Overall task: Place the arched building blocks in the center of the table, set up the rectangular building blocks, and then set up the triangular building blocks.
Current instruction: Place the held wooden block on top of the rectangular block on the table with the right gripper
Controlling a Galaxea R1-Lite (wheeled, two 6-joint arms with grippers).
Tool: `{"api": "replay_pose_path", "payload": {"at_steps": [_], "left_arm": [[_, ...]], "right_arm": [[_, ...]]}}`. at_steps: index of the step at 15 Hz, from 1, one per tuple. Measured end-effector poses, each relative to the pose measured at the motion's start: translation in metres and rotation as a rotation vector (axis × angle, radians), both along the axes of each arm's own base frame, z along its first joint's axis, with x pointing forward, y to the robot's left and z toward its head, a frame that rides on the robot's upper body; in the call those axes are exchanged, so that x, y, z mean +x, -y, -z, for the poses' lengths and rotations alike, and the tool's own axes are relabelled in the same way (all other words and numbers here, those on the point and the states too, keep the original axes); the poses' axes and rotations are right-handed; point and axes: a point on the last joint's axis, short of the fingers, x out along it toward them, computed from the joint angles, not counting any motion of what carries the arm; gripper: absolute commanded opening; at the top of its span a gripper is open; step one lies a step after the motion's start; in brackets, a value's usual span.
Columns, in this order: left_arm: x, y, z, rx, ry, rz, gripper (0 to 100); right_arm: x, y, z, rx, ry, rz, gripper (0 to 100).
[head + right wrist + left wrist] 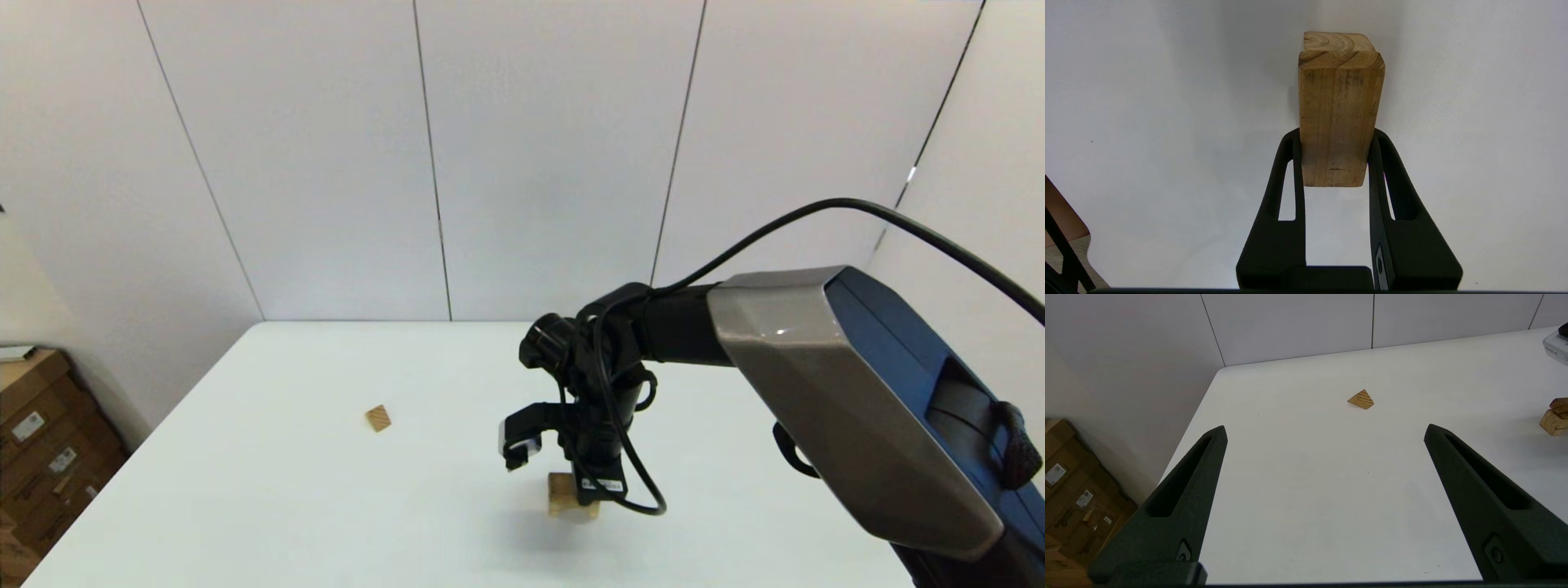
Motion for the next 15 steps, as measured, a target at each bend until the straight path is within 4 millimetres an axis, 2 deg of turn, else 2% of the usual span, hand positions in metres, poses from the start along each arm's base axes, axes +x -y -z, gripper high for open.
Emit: {"api": "replay_pose_path", "payload": {"at_steps": [4, 5, 13, 15], "left_arm": [[0.0, 0.0, 0.0, 0.0, 0.0, 0.001, 100], [0.0, 0.0, 0.0, 0.0, 0.0, 0.001, 100], [0.0, 0.0, 0.0, 0.0, 0.0, 0.001, 100], [0.0, 0.0, 0.0, 0.0, 0.0, 0.001, 100]], "right_arm": [[0.0002, 0.0001, 0.0001, 0.001, 0.0, 0.0, 0], [0.0003, 0.0, 0.0, 0.001, 0.001, 0.0, 100], [0.0005, 0.0001, 0.0001, 0.001, 0.001, 0.01, 100], [0.0006, 0.0011, -0.0049, 0.011, 0.01, 0.03, 100]]}}
